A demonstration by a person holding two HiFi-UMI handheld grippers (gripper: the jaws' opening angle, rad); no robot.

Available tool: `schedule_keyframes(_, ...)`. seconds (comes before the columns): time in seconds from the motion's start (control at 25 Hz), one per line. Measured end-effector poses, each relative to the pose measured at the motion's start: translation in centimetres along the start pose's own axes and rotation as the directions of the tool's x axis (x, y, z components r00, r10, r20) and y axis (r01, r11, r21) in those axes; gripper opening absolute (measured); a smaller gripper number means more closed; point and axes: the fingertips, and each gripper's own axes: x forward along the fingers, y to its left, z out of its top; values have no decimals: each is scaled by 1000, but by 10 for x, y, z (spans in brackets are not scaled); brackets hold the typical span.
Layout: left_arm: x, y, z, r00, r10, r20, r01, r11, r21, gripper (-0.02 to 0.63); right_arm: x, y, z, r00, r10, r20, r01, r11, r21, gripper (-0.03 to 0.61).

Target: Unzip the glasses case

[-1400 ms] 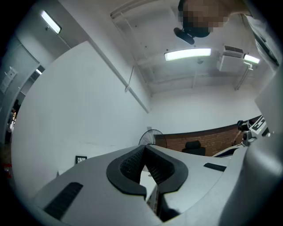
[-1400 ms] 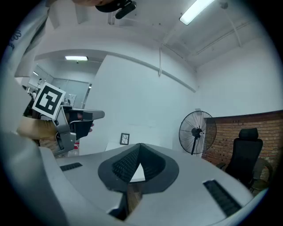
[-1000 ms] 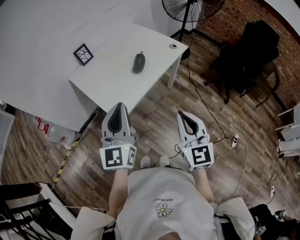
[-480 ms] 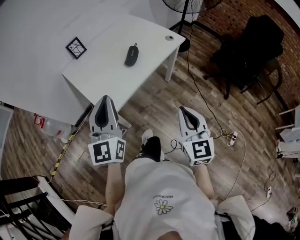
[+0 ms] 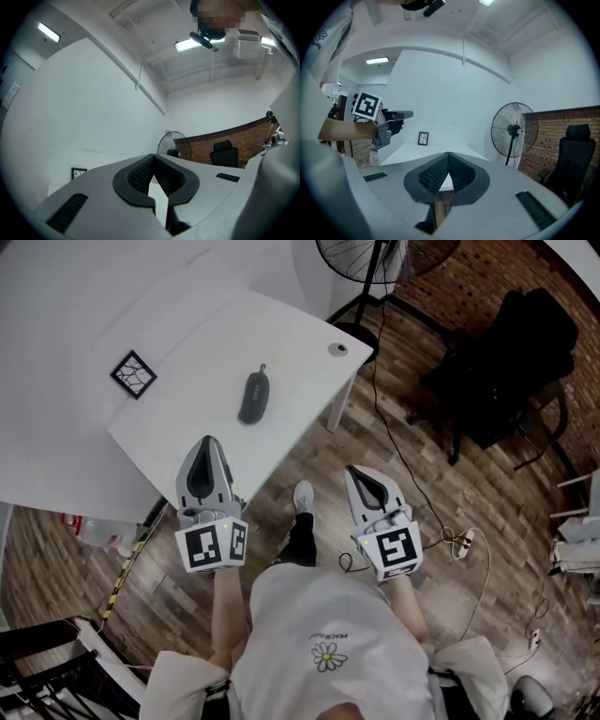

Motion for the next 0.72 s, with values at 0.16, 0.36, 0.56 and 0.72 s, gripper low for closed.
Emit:
schedule_keyframes(0.16,89,26,-13,1000,-24,-1,24,999,23,14,89,-44,17,1000,6,-16,-6,1000,0,6)
schedule_keyframes(0.36,174,56,-40,999,-44,6,44,999,25,14,195,-89,40,998,44,-49,-47,997,-56,6)
schedule_keyframes(0.56,212,77,-58,999,-34,-10,34,999,-25,14,253,-109,52,997,72,-35,-75,994,-75,6)
schedule_keyframes(0.72,233,83,-57,999,-42,-14,42,999,15,14,278,-114,42,992,116,-55,-119,991,-58,6)
